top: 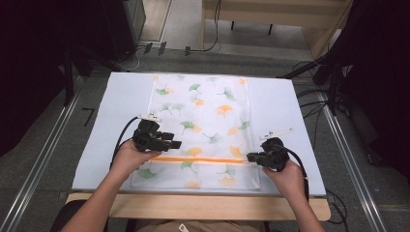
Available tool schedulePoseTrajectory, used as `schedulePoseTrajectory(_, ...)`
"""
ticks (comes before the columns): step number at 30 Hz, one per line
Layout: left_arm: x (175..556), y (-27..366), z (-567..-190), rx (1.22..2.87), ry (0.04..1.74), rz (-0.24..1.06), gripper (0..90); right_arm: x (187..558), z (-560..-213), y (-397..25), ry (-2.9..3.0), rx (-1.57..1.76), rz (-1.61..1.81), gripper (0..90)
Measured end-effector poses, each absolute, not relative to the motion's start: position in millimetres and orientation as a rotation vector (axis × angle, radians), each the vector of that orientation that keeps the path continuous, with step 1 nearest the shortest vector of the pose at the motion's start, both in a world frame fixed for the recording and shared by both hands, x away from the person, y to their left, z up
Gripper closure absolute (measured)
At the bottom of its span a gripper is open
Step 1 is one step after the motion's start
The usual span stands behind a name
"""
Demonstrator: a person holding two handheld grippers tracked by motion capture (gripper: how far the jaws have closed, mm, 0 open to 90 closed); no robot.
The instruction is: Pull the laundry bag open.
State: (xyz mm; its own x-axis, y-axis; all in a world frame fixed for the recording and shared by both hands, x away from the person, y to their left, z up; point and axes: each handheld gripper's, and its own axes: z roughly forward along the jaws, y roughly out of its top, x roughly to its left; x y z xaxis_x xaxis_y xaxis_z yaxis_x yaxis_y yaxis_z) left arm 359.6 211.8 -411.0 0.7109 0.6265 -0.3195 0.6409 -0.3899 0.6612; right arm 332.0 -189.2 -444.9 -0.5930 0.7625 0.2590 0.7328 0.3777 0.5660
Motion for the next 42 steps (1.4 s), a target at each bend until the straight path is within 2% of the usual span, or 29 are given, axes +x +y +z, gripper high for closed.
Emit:
schedulePoseTrajectory(16,368.5,190.6,-411.1,2.139,0.953,-0.07,38.6,320.7,-451.8,-207.7,2.539,1.417,0.92,72.7)
schedulePoseTrajectory(25,369.0,179.2,-412.1,2.151,0.926,-0.074,38.1,318.7,-460.2,-206.3,2.555,1.392,0.878,66.3)
schedulePoseTrajectory(34,366.7,167.5,-414.3,2.151,0.91,-0.055,34.6,320.9,-461.6,-198.5,2.544,1.367,0.849,65.8)
schedulePoseTrajectory(42,364.6,158.3,-416.2,2.16,0.882,-0.091,32.7,321.4,-461.1,-189.6,2.529,1.349,0.79,66.7)
